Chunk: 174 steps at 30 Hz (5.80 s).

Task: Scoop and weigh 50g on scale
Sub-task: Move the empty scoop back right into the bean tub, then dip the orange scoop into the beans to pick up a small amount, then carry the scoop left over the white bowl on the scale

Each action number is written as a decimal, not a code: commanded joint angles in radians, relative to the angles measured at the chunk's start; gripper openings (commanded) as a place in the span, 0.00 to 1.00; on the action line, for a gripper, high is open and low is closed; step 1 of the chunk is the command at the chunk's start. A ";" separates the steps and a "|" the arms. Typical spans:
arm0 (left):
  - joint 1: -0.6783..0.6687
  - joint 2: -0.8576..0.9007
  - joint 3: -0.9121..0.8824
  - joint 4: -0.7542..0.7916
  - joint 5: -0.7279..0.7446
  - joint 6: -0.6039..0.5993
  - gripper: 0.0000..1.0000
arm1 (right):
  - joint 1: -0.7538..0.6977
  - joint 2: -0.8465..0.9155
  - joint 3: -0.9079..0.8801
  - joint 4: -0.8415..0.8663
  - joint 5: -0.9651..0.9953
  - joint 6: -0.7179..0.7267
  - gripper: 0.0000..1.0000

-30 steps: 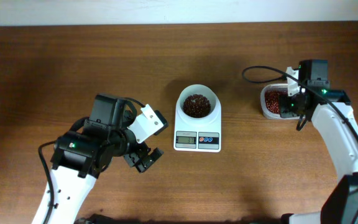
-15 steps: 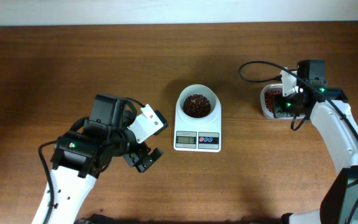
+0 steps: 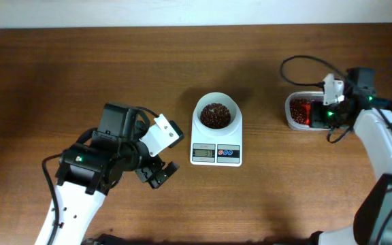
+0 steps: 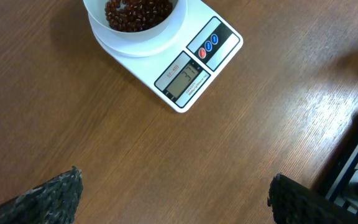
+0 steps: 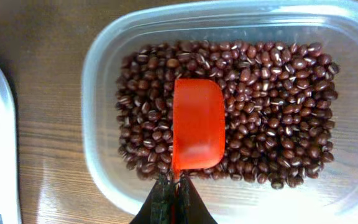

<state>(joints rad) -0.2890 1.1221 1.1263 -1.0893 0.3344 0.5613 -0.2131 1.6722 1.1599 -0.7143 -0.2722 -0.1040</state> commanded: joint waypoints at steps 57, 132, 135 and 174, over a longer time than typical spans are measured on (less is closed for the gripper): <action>0.004 0.000 0.000 -0.001 0.018 0.019 0.99 | -0.330 0.152 0.010 -0.018 -0.522 0.034 0.04; 0.004 0.000 0.000 -0.001 0.018 0.019 0.99 | -0.392 0.152 0.011 -0.011 -0.768 -0.137 0.04; 0.004 0.000 0.000 -0.001 0.018 0.019 0.99 | -0.413 0.152 0.011 -0.011 -0.764 -0.086 0.04; 0.004 0.000 0.000 -0.001 0.018 0.019 0.99 | -0.006 0.152 0.011 -0.089 -1.135 -0.033 0.04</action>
<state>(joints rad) -0.2890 1.1221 1.1259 -1.0893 0.3344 0.5613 -0.2710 1.8122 1.1786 -0.8074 -1.3685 -0.1299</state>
